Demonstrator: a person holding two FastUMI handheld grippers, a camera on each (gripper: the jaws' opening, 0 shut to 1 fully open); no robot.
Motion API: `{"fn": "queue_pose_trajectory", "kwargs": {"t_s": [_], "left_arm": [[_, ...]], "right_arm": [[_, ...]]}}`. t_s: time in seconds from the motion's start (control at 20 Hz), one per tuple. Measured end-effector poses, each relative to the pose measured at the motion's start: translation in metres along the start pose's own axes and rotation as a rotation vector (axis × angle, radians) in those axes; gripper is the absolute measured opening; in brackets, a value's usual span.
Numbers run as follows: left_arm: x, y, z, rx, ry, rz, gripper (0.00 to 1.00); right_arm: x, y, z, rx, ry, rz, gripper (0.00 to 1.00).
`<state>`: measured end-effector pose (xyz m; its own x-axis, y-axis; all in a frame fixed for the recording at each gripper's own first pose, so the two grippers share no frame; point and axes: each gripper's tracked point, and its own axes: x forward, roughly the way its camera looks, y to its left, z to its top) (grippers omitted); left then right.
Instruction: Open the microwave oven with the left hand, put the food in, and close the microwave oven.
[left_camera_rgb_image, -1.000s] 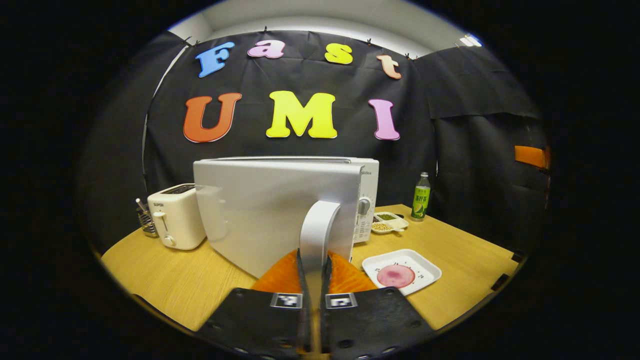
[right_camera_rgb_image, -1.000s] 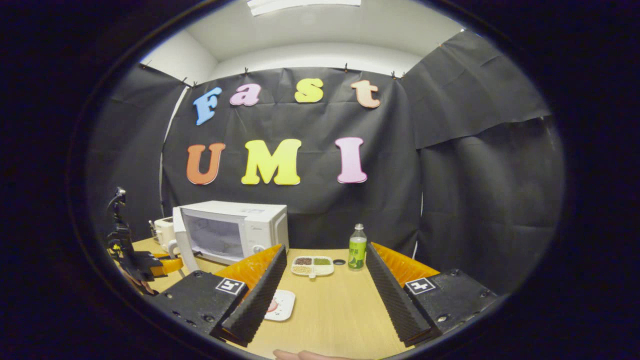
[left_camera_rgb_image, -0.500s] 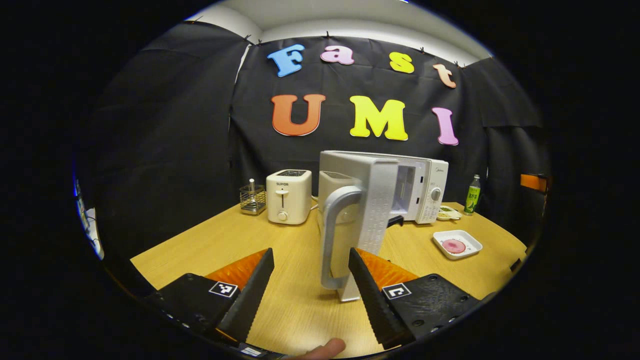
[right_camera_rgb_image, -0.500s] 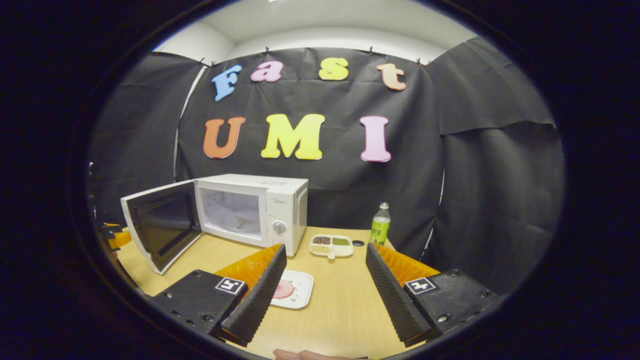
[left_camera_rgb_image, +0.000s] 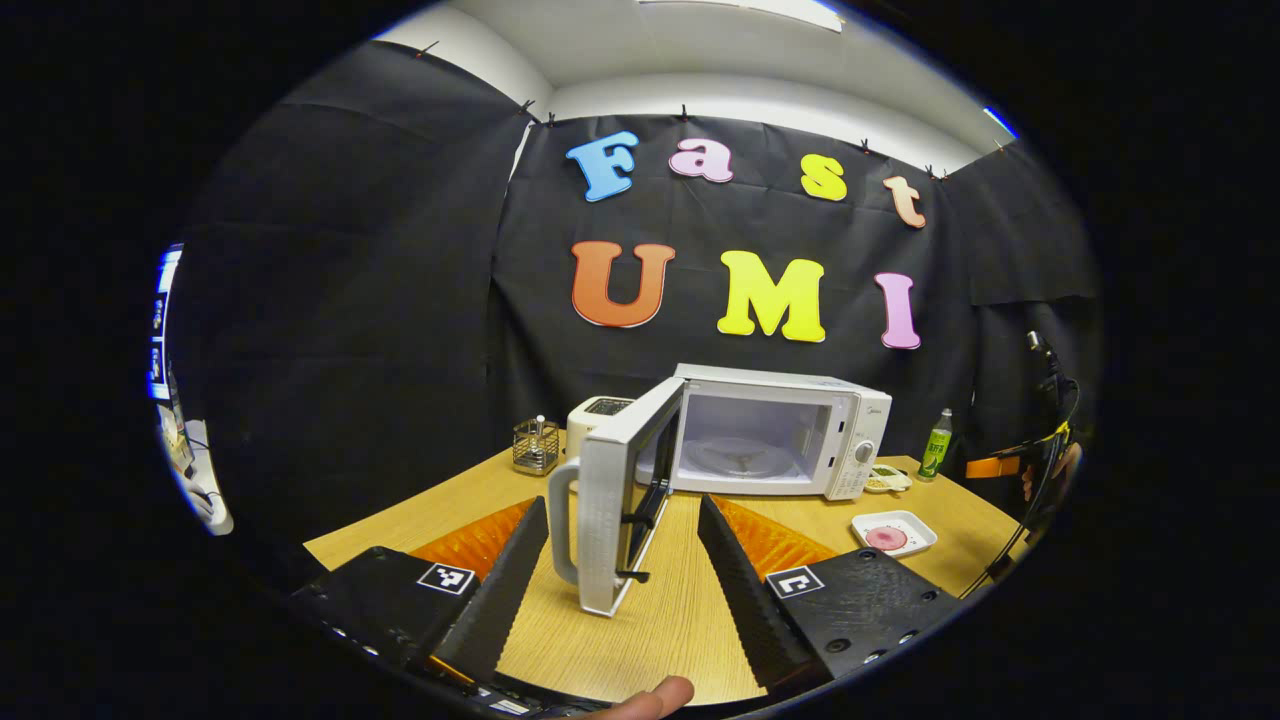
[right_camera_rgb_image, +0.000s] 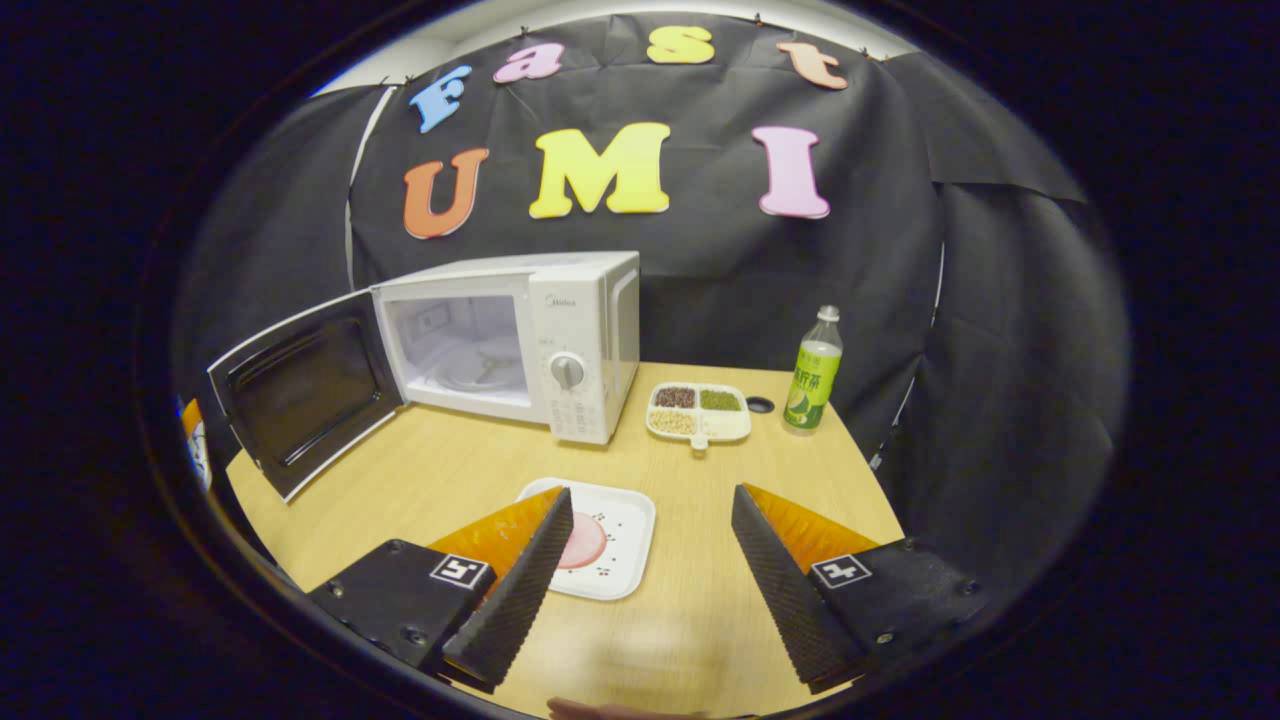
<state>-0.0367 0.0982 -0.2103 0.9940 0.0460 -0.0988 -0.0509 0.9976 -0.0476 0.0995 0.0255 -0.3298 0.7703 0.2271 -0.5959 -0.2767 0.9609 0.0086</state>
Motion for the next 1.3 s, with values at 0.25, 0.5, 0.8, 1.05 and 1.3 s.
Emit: {"fn": "queue_pose_trajectory", "kwargs": {"t_s": [0.25, 0.5, 0.8, 1.05, 1.3], "left_arm": [[-0.015, -0.013, 0.021, 0.006, -0.018, -0.029, 0.90], [-0.032, -0.029, 0.051, 0.044, -0.058, -0.032, 0.90], [-0.040, -0.061, 0.084, 0.030, -0.107, -0.075, 0.90], [-0.040, -0.067, 0.084, 0.069, -0.117, -0.070, 0.90], [-0.039, -0.066, 0.085, 0.081, -0.122, -0.059, 0.90]], "right_arm": [[0.036, -0.009, -0.018, 0.044, 0.183, 0.027, 1.00], [0.060, -0.012, -0.046, 0.115, 0.408, 0.063, 0.87], [0.082, 0.012, -0.074, 0.202, 0.630, 0.178, 0.75], [0.100, 0.027, -0.084, 0.268, 0.755, 0.289, 0.41], [0.108, 0.012, -0.082, 0.243, 0.787, 0.232, 0.33]]}}
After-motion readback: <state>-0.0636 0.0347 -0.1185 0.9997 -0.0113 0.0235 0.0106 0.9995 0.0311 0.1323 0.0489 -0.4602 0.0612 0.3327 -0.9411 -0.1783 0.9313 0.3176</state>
